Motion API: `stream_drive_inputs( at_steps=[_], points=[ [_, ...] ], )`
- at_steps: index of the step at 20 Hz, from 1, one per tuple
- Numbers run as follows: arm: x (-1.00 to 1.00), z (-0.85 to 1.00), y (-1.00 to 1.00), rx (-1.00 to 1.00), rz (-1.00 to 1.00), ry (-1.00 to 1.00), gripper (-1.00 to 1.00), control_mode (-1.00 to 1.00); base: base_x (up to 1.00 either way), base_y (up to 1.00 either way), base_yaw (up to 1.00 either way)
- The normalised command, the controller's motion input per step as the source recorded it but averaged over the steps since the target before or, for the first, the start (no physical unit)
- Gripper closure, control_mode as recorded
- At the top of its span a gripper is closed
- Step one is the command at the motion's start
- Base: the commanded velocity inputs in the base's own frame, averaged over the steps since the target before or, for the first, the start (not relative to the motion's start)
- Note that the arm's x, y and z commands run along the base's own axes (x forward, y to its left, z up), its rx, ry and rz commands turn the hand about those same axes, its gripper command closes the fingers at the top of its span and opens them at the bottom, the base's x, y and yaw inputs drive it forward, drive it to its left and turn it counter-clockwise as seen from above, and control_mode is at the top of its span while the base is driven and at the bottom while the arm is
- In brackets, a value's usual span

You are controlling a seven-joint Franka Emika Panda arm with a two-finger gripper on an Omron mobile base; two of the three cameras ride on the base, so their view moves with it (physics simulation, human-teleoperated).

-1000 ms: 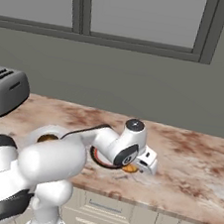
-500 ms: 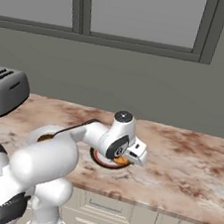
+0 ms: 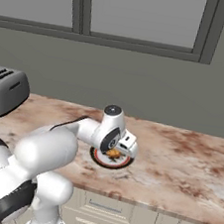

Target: Place the pastries on the plates.

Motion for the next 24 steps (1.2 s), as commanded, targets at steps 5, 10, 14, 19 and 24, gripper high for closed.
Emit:
stream_drive_inputs(
  at_steps=[5, 10, 14, 19, 24],
  points=[
    [0.14, 0.00, 0.27, 0.00, 0.00, 0.00, 1.00, -1.00, 0.00, 0.00, 0.00],
    [0.00, 0.00, 0.25, 0.00, 0.00, -0.01, 1.00, -1.00, 0.00, 0.00, 0.00],
    [0.00, -0.01, 0.18, 0.00, 0.00, -0.01, 1.00, -1.00, 0.00, 0.00, 0.00],
    [0.00, -0.10, 0.10, 0.00, 0.00, -0.02, 1.00, -1.00, 0.00, 0.00, 0.00],
    [0.00, -0.19, 0.00, 0.00, 0.00, -0.04, 1.00, -1.00, 0.00, 0.00, 0.00]
  ],
)
